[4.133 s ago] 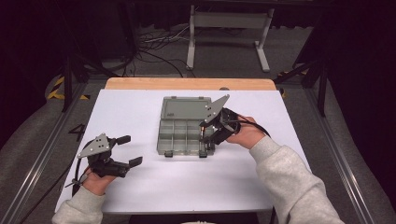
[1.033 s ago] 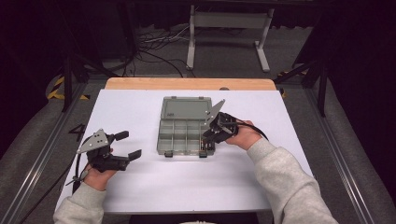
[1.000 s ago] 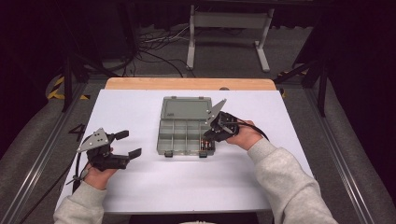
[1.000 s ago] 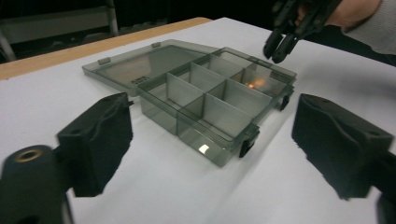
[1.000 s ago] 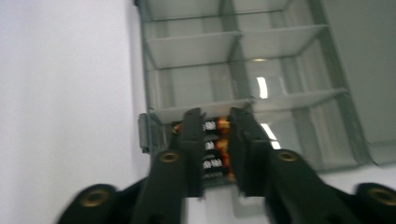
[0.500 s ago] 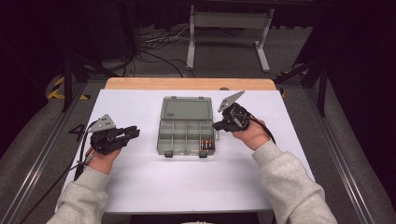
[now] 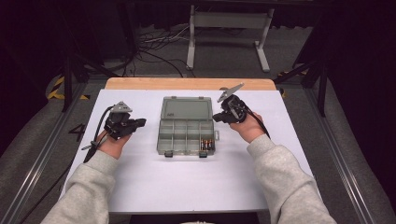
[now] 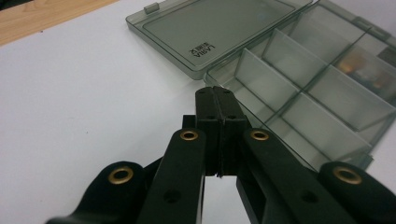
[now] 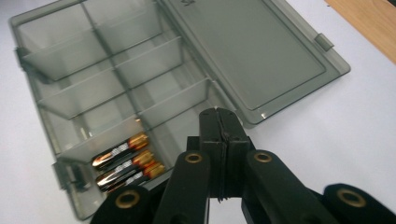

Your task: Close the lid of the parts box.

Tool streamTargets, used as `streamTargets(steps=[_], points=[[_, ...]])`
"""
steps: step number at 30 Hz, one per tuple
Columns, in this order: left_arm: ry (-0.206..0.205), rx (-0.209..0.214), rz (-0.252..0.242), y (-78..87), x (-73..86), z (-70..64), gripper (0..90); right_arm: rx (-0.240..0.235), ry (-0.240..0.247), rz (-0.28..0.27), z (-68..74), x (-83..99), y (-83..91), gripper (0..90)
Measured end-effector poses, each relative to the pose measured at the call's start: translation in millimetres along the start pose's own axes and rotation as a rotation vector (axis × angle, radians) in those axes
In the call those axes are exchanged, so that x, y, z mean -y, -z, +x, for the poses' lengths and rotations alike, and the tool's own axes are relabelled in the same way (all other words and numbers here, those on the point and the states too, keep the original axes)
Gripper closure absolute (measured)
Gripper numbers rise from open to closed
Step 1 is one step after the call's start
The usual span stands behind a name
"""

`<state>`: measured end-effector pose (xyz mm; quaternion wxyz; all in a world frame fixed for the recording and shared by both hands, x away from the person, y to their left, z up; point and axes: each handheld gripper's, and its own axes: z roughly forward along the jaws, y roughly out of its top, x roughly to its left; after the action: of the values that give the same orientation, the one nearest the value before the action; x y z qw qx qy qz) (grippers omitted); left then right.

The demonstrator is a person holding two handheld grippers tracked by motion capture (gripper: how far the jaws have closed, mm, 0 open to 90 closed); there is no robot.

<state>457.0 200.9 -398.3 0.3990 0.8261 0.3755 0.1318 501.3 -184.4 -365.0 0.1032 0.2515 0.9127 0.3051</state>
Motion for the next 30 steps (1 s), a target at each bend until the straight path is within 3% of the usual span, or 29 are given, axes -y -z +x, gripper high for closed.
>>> streamTargets(steps=[7,16,30], points=[[0.009,-0.024,0.049,-17.0,-19.8,3.2,89.5,0.008,-0.025,0.014,-13.1,-3.2,-11.1,90.0],[0.041,-0.025,0.089,-34.9,-37.0,11.6,89.5,0.033,-0.064,0.015,-29.6,-8.5,-11.2,90.0],[0.07,-0.041,0.102,-50.8,-55.9,19.3,89.6,0.053,-0.089,0.019,-46.4,-16.8,-16.9,90.0]])
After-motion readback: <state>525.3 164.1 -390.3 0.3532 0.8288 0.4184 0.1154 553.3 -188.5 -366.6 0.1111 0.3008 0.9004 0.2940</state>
